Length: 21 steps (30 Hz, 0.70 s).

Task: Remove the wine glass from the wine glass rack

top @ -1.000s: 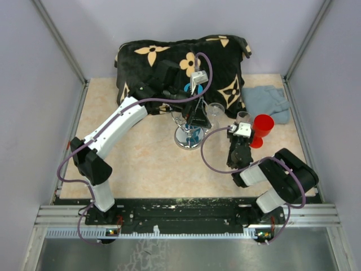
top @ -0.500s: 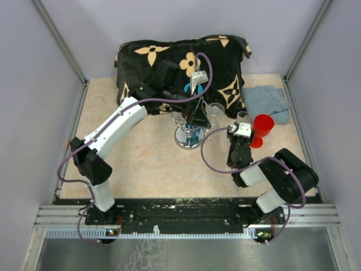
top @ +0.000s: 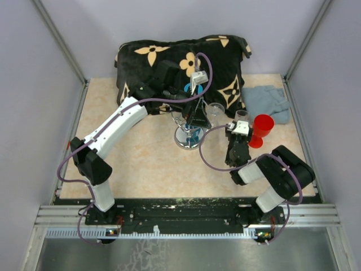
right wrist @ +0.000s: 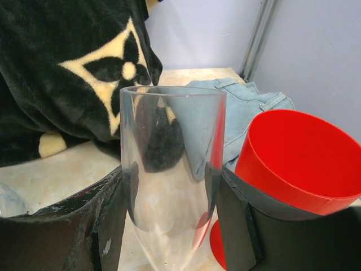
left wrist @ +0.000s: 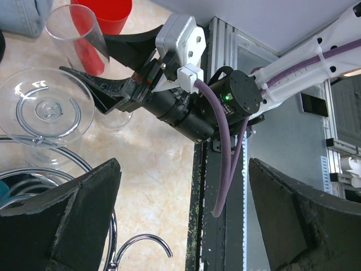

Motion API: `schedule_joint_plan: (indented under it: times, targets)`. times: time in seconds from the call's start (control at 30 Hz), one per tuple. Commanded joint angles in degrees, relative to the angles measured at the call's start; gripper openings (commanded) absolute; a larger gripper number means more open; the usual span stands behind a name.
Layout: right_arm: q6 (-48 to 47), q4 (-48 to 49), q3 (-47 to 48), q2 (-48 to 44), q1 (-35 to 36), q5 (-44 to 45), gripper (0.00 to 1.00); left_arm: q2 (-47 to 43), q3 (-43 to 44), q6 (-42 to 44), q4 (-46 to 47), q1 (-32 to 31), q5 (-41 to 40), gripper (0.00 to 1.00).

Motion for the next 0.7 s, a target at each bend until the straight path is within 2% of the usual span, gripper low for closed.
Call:
schedule_joint_plan:
  times: [0.0, 0.1, 0.17, 0.33, 0.43, 0.67]
  targets:
    - [0.6, 11.9, 1.5, 1.3, 0.8, 0.2, 0.57, -0.7, -0.4, 0.4, 0.3, 0.2, 1.0, 0.99]
    - [0.5, 11.9, 2.0, 1.8, 0.8, 0.4, 0.57, -0.5, -0.3, 0.5, 0.3, 0.1, 1.1, 0.99]
    - [0.7, 11.9, 2.2, 1.9, 0.8, 0.7, 0.51, -0.4, -0.3, 0.5, 0.3, 0.1, 1.2, 0.99]
    - [0.7, 11.9, 1.8, 1.5, 0.8, 1.8, 0.14, -0.3, -0.3, 0.5, 0.0, 0.2, 1.2, 0.99]
    - [0.5, 11.9, 1.8, 1.3, 0.9, 2.1, 0.0, -0.3, -0.3, 0.5, 0.0, 0.2, 1.3, 0.99]
    - [0.3, 11.9, 1.2, -0.1, 0.8, 2.5, 0.0, -0.2, -0.2, 0.5, 0.0, 0.1, 1.3, 0.98]
